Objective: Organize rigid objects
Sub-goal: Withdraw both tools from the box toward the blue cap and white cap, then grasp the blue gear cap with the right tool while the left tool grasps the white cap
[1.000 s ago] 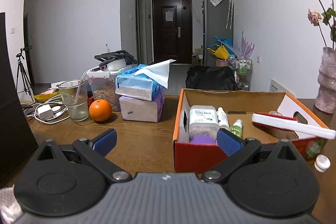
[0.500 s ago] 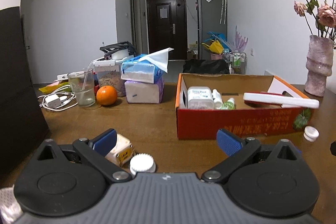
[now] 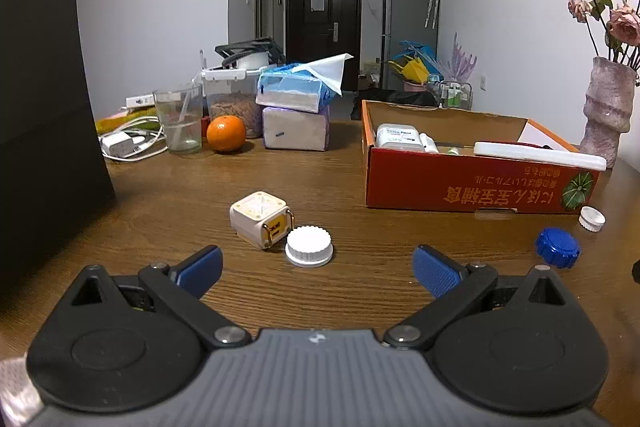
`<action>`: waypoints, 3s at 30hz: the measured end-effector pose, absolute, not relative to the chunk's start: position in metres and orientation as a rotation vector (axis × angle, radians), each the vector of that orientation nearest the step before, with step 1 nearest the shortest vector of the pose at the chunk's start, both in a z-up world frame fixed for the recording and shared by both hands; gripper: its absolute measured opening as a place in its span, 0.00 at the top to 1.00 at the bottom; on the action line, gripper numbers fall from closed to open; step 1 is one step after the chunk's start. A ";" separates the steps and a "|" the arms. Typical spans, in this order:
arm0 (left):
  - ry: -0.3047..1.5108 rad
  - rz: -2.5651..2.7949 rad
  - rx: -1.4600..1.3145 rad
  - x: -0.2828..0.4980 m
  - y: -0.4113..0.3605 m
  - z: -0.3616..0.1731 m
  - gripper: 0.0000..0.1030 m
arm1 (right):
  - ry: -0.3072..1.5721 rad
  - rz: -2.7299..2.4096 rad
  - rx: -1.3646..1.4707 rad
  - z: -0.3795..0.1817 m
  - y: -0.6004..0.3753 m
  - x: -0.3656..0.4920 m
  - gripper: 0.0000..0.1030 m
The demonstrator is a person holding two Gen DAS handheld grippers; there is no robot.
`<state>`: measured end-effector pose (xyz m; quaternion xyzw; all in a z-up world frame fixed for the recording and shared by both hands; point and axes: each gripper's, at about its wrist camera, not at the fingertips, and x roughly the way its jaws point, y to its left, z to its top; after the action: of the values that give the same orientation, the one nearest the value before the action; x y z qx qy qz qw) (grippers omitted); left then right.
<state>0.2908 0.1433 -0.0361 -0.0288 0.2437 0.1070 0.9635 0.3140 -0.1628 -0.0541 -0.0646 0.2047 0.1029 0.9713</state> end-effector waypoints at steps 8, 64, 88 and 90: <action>0.531 0.200 -0.063 0.299 0.143 -0.042 0.00 | 0.461 0.202 -0.125 -0.063 -0.161 0.324 0.00; 0.658 0.334 -0.083 0.392 0.154 -0.068 0.22 | 0.639 0.243 -0.067 -0.077 -0.109 0.419 0.50; 0.637 0.313 -0.056 0.381 0.132 -0.063 0.60 | 0.559 0.206 -0.067 -0.070 -0.113 0.406 0.50; 0.627 0.309 -0.055 0.379 0.129 -0.061 0.60 | 0.546 0.207 -0.073 -0.069 -0.112 0.403 0.50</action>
<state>0.3787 0.1289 -0.0610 -0.0272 0.3072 0.1513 0.9391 0.4032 -0.1120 -0.0690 -0.0362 0.2692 0.1022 0.9570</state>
